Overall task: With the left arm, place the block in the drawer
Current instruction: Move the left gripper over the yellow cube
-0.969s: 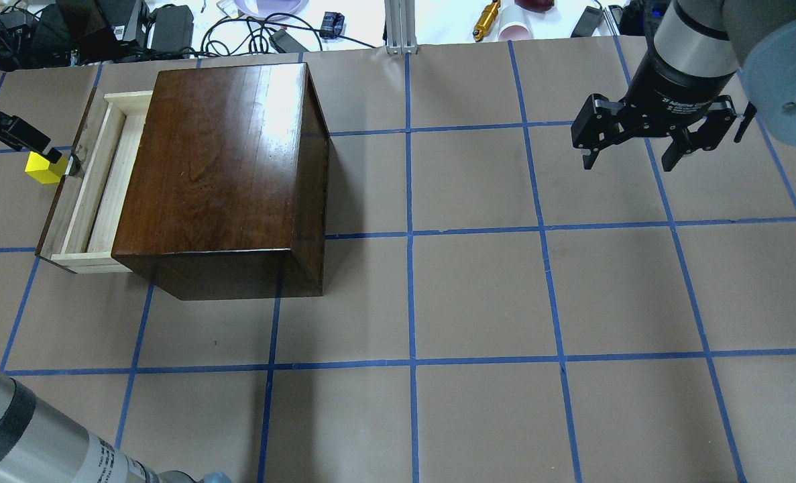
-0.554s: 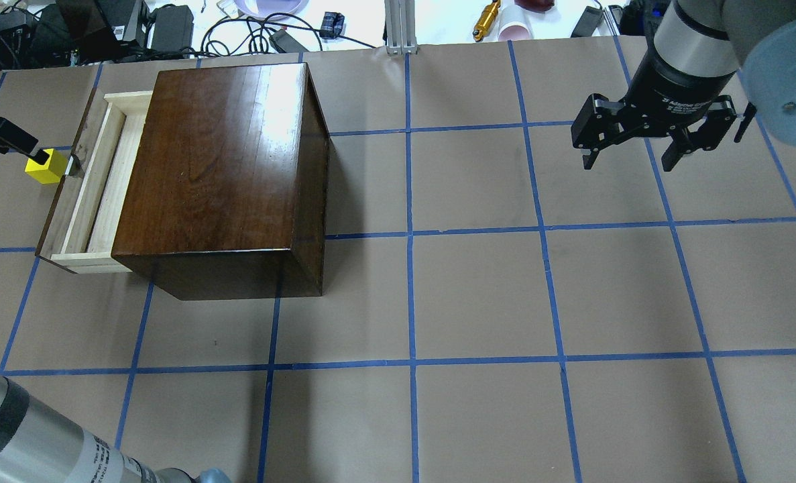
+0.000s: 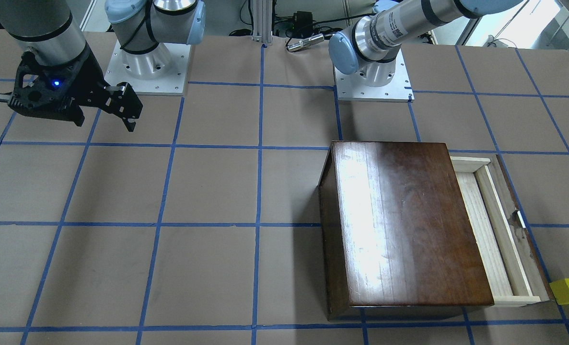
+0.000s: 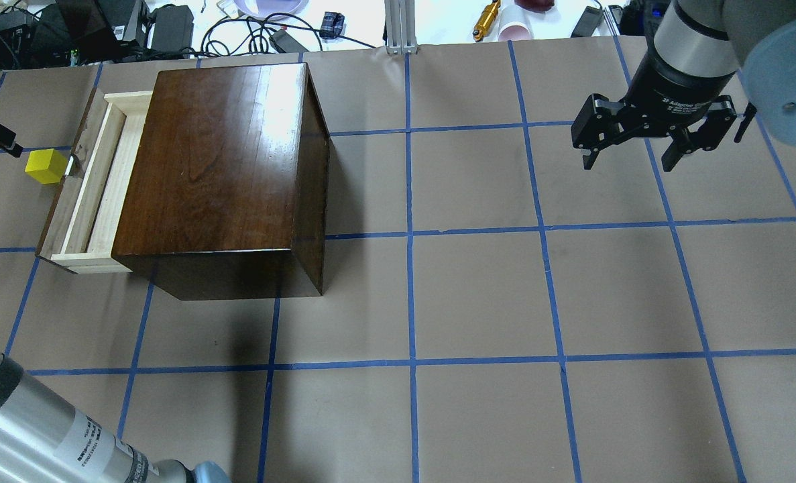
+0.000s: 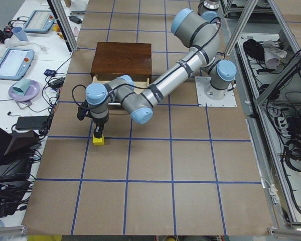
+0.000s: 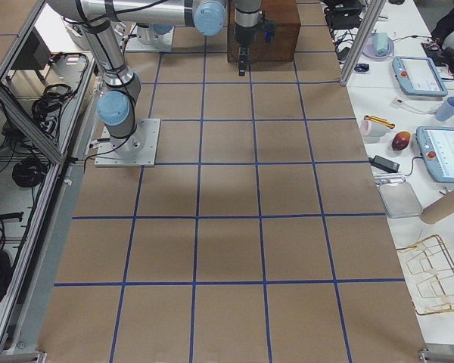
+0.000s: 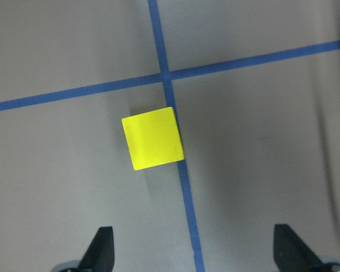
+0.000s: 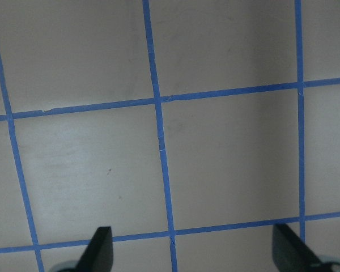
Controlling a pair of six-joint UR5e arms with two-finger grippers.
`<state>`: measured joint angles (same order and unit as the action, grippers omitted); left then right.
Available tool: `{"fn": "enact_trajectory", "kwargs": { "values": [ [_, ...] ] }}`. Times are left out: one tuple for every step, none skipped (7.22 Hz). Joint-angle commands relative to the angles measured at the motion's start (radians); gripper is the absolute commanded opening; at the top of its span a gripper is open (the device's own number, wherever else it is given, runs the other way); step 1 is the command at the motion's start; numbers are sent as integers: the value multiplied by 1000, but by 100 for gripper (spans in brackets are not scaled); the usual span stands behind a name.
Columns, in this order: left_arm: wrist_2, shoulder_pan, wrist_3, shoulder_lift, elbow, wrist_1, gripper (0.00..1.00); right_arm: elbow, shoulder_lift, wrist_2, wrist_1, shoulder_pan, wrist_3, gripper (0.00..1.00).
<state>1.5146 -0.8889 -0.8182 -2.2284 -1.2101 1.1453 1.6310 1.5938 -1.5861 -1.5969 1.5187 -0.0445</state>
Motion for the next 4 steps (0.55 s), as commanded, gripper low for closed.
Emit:
{"fn": "enact_trajectory", "kwargs": {
  "values": [
    [-4,10,11,-71,50,-24,100,0,0,0,0,0,0,100],
    [-8,10,39,-109,90,-25,100,0,0,0,0,0,0,100],
    [-11,10,68,-143,128,-24,100,0,0,0,0,0,0,100],
    [-14,10,89,-161,135,-24,100,0,0,0,0,0,0,100]
  ]
}}
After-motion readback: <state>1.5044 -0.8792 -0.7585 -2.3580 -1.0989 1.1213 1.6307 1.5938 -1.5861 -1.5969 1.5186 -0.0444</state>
